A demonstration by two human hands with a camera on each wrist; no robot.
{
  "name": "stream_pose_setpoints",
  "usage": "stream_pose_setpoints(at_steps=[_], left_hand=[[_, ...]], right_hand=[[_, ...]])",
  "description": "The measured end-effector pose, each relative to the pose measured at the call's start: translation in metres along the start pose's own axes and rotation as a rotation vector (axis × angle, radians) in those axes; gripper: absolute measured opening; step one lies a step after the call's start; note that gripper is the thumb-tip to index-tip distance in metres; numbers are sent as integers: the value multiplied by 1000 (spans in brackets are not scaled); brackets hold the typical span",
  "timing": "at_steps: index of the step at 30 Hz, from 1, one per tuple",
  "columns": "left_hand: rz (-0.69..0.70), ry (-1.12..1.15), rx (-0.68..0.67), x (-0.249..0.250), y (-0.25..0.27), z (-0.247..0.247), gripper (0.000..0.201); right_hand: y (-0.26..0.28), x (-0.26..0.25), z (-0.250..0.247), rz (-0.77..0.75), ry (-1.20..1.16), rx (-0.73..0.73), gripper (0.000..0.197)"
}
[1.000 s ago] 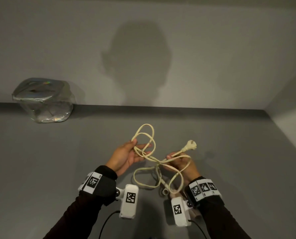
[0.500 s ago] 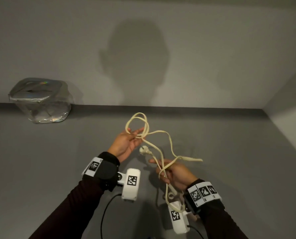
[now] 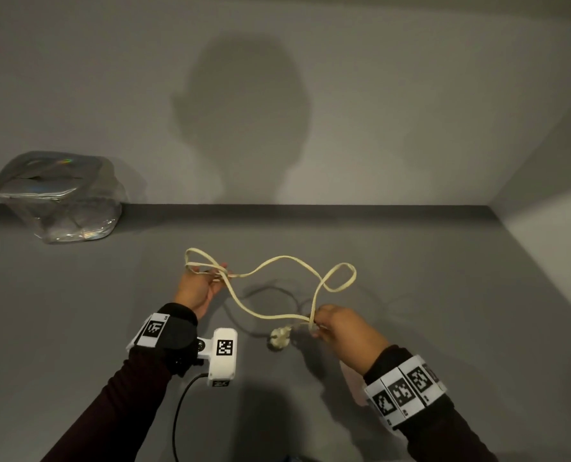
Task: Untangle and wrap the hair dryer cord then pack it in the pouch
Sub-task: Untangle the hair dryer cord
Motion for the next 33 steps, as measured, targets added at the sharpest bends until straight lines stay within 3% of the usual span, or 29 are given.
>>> stream_pose_setpoints(at_steps=[4,8,10,12,14,16,18,21,24,28,33], left_hand=[[-19,-89,43,-9,-1,-12,57],[-69,-200,92,-20,-5,-24,61],[-90,-250,100,-21,-8,-33,56],[-95,-297,51,-21,-7,-38,44],[-80,-356,-15,-21,-2,-39,26],[-65,-371,-38,-25,-1,-41,27],[-79,-360,-45,-31,1,-41,35],[-88,-374,-66,-31,8,-39,21],[-76,-277,-135,-25,13,-36,27],[-13,-161,-223,-8,17,-30,21],[50,-89,-302,11,27,-15,22]], right_hand=[[6,0,-14,21,205,-25,31],[10,0,-23,33,350,-73,68],[10,6,-37,48,340,-5,60],[9,8,-56,-3,131,171,34],[6,9,-74,-24,-332,297,21],[-1,5,-89,-29,-857,311,23],[-4,-7,-106,-95,-1072,303,17],[-11,-21,-127,-161,-1070,323,19],[-28,-18,-140,-115,-1076,352,24],[-66,9,-128,98,-1087,316,27],[-105,41,-69,376,-995,180,23]])
Point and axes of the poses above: each hand's wrist, its own y-axis away from the middle knuckle, its own z-axis out of the palm, x = y × z, the point moved 3 cm from there along -y, towards the middle knuckle, and after that the axes turned 14 degrees about z, right-handed, at the moved point
